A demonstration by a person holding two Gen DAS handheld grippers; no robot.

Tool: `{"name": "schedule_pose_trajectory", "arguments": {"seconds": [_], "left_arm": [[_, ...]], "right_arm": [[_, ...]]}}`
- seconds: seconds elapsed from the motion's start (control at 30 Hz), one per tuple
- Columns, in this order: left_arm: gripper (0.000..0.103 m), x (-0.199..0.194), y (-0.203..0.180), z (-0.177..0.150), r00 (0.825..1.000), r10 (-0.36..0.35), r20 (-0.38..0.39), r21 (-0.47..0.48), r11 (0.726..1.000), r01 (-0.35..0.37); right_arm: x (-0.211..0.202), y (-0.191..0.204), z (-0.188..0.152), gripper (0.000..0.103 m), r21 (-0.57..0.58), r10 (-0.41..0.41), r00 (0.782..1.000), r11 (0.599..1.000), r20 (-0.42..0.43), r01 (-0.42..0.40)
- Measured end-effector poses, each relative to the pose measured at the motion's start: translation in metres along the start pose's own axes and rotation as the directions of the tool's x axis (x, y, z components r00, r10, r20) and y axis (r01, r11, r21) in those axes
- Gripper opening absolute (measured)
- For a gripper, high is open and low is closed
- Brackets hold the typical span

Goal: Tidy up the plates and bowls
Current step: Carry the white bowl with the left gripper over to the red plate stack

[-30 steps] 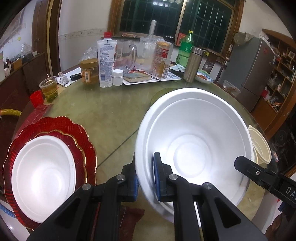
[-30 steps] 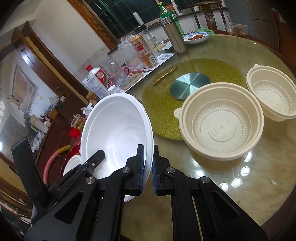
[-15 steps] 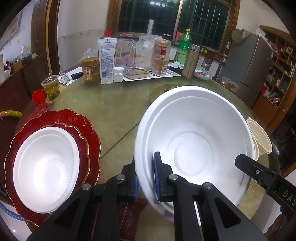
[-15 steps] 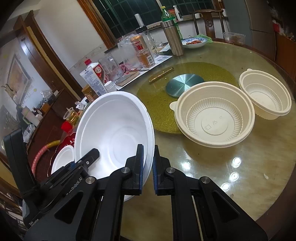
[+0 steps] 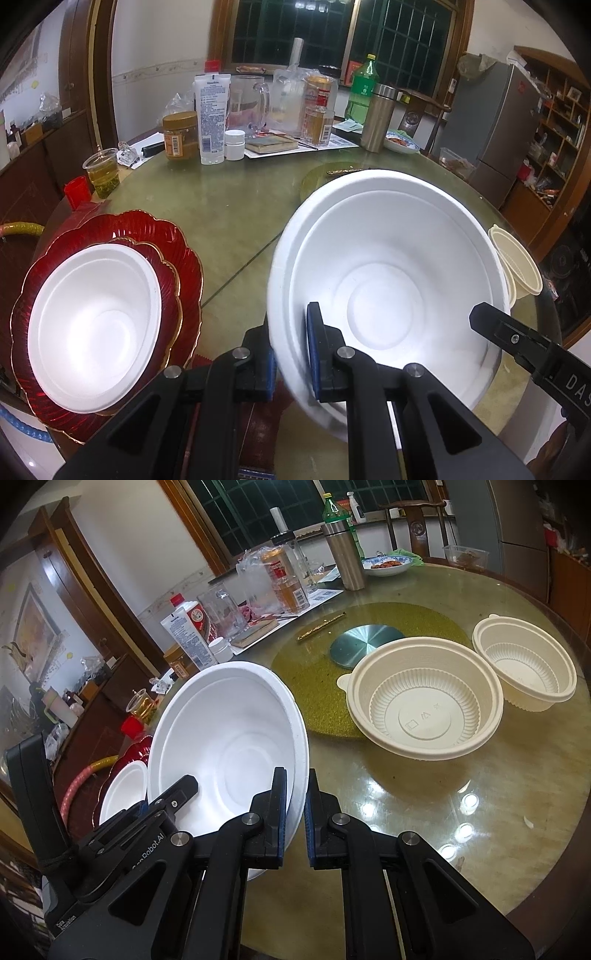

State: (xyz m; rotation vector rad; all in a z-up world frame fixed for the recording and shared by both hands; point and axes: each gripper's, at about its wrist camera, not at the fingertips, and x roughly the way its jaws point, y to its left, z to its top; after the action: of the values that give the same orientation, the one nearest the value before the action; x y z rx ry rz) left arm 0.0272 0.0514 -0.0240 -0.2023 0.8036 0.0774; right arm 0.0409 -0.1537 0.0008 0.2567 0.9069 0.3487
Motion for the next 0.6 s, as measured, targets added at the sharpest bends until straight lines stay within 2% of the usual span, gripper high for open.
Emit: {"name": "schedule_pose_trajectory", "arguments": {"seconds": [0.6], "left_arm": [[0.012,-0.0096,0.0029,-0.0036,1.000,-0.006,0.024,0.002,1.000,0.006]], "right_arm": [[-0.0021,0.0042,-0.0028,0.008,-0.003,0.010,1.000,1.000,0.008,-0.010]]}}
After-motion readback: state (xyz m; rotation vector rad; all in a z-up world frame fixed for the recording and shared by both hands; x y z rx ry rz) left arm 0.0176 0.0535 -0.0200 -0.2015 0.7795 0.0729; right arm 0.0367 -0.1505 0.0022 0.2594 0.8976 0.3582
